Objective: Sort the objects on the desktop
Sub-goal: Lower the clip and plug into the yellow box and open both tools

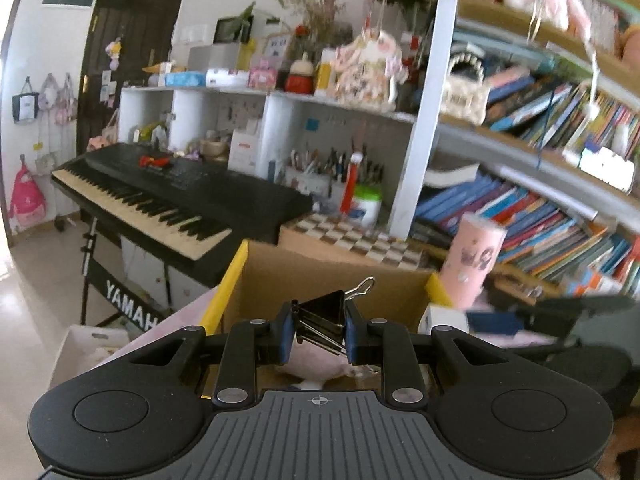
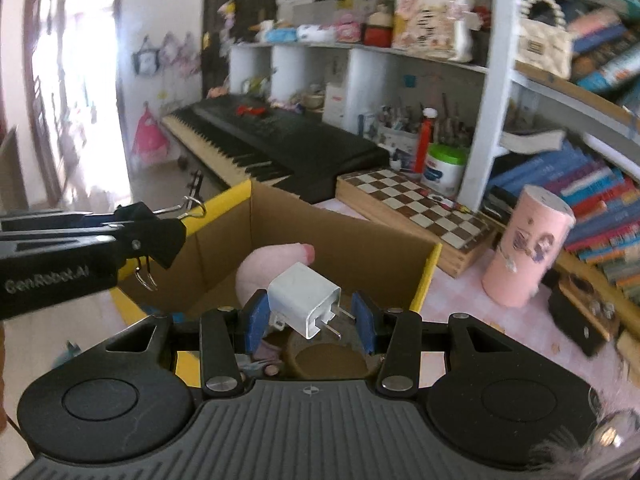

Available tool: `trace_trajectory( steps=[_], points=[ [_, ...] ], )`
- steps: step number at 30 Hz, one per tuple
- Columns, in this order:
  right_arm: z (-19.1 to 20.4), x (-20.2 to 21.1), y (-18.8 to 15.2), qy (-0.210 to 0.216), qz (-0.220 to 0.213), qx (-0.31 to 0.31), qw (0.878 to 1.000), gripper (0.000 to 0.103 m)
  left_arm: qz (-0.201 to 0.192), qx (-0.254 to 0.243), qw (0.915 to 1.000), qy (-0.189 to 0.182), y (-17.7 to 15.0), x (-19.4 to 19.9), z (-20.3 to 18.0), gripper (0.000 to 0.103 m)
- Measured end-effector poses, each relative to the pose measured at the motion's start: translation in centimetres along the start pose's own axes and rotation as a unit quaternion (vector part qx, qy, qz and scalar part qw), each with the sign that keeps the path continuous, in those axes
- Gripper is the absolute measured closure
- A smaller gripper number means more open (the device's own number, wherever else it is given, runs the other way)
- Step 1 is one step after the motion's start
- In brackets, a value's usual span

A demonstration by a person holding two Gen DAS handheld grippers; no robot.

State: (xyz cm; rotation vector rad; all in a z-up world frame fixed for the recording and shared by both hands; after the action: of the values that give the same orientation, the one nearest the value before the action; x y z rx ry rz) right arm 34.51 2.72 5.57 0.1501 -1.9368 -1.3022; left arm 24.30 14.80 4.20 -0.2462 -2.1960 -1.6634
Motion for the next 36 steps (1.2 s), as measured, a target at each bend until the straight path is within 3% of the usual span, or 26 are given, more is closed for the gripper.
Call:
trace_trajectory(
  steps=[6,19,22,26,31,36],
  points=[
    [0.1,-3.7,0.5,0.007,0.009,0.098,0.995,0.060,0.059,-0.002,0.9982,0.014,-1.2,-3.7,0.7,0.080],
    [1.3,-10.2,0.4,0.061,0.089,0.264,0.958,0.060,0.159,-0.044,0.9860,0.023,-2.8,-8.2,0.3,0.080],
    [1.7,-11.2,0.1,0.071,0.111,0.281,0.951,0.060,0.168,-0.049,0.9844,0.020,-3.0,-8.7,0.1,0.080],
    [1.8,-12.4,-0.3,0.070,0.133,0.278,0.949,0.061,0.173,-0.048,0.9835,0.019,-3.2,-9.0,0.2,0.080],
    [1.7,-12.2,-0.3,0.064,0.134,0.268,0.952,0.061,0.164,-0.041,0.9854,0.023,-3.2,-8.9,0.2,0.078],
    [1.0,-10.9,0.3,0.049,0.113,0.240,0.963,0.049,0.130,-0.023,0.9912,0.014,-2.7,-7.3,0.1,0.072]
  ],
)
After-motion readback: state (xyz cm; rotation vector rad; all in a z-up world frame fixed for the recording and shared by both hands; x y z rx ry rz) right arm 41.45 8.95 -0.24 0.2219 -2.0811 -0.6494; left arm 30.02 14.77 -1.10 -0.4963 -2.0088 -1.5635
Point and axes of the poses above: each gripper's, at about its wrist camera, not at the fingertips, and x roughly against the way its jaws point, z to its left, y to its top, the point moved 1 cm from there along -x, roughly the way its jaws point, and after that the axes turned 10 degrees about -y, right-handed, at the moved point
